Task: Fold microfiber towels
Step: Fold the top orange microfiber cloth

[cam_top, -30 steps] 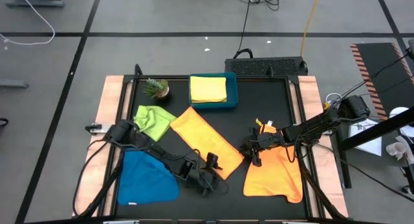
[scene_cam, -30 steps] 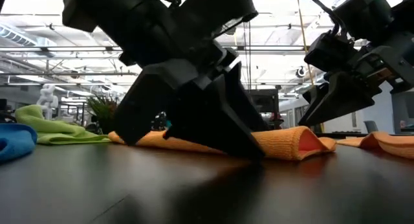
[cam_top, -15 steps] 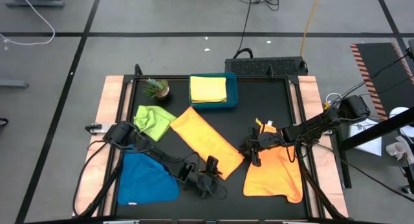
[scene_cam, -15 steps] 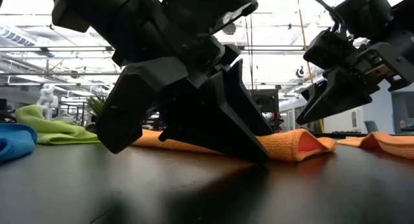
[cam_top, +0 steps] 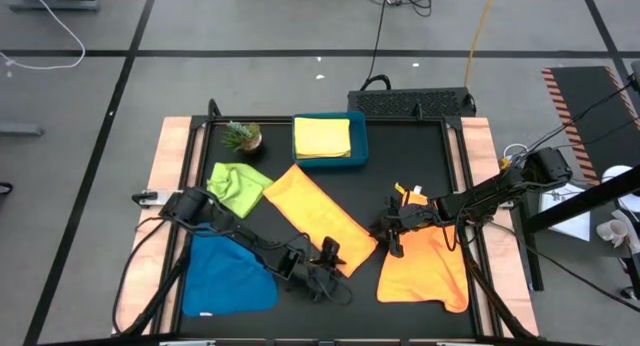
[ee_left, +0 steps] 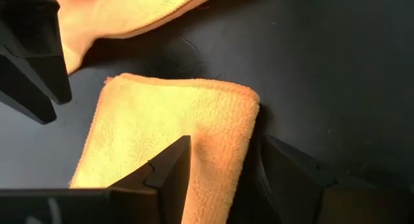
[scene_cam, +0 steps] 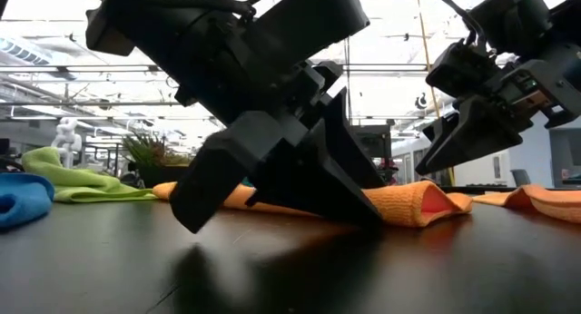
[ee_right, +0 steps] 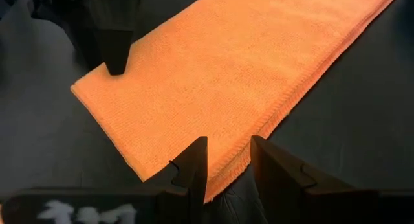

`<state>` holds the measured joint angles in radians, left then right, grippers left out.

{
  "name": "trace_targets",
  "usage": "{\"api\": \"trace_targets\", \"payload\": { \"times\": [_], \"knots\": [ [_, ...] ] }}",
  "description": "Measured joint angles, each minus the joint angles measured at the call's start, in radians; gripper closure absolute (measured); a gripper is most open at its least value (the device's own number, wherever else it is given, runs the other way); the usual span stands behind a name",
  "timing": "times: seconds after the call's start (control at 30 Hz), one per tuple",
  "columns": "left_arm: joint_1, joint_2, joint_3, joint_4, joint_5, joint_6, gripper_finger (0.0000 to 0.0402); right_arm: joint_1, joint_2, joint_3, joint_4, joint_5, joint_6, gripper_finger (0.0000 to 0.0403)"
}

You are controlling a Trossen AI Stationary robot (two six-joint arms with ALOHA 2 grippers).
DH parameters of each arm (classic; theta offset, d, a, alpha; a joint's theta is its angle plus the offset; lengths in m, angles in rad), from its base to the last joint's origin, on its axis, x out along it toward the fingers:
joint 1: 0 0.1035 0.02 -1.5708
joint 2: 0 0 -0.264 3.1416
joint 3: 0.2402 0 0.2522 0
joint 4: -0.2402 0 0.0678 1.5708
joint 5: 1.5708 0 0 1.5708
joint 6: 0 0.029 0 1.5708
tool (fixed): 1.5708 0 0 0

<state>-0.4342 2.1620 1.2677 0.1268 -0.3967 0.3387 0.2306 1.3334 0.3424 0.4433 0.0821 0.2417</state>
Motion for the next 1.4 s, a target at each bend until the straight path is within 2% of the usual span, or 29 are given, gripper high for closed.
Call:
{"api": "trace_targets", "payload": {
  "times": [0.2,0.37,0.5,0.63,0.73,0.87,1.07,1.13,1.23,1.4],
  "knots": [
    [0.001,0.015,0.001,0.030,-0.040,0.043,0.0211,0.000,0.000,0.000,0.002,0.000,-0.022,0.0294],
    [0.002,0.016,0.001,0.053,-0.044,0.060,0.0211,0.028,0.000,0.000,0.019,-0.057,-0.140,0.0291],
    [0.005,0.018,0.000,0.081,-0.076,0.063,0.0211,0.057,0.001,0.000,0.066,-0.051,-0.191,0.0276],
    [0.009,0.019,-0.001,0.084,-0.075,0.063,0.0216,0.077,0.001,0.000,0.077,-0.001,-0.204,0.0250],
    [0.009,0.019,-0.001,0.085,-0.075,0.064,0.0241,0.079,0.001,0.000,0.077,0.026,-0.205,0.0233],
    [0.011,0.019,-0.001,0.084,-0.060,0.060,0.0298,0.079,0.001,0.000,0.079,0.027,-0.205,0.0219],
    [0.011,0.018,-0.002,0.084,-0.053,0.048,0.0380,0.079,0.001,0.000,0.083,0.023,-0.205,0.0213],
    [0.011,0.017,-0.002,0.084,-0.052,0.047,0.0394,0.080,0.001,0.000,0.093,0.017,-0.205,0.0212],
    [0.017,0.017,-0.003,0.085,-0.035,0.044,0.0385,0.097,0.004,0.000,0.147,-0.006,-0.218,0.0212],
    [0.040,0.018,-0.004,0.084,0.087,0.010,0.0334,0.127,0.058,0.000,0.271,-0.005,-0.246,0.0212]
  ]
}}
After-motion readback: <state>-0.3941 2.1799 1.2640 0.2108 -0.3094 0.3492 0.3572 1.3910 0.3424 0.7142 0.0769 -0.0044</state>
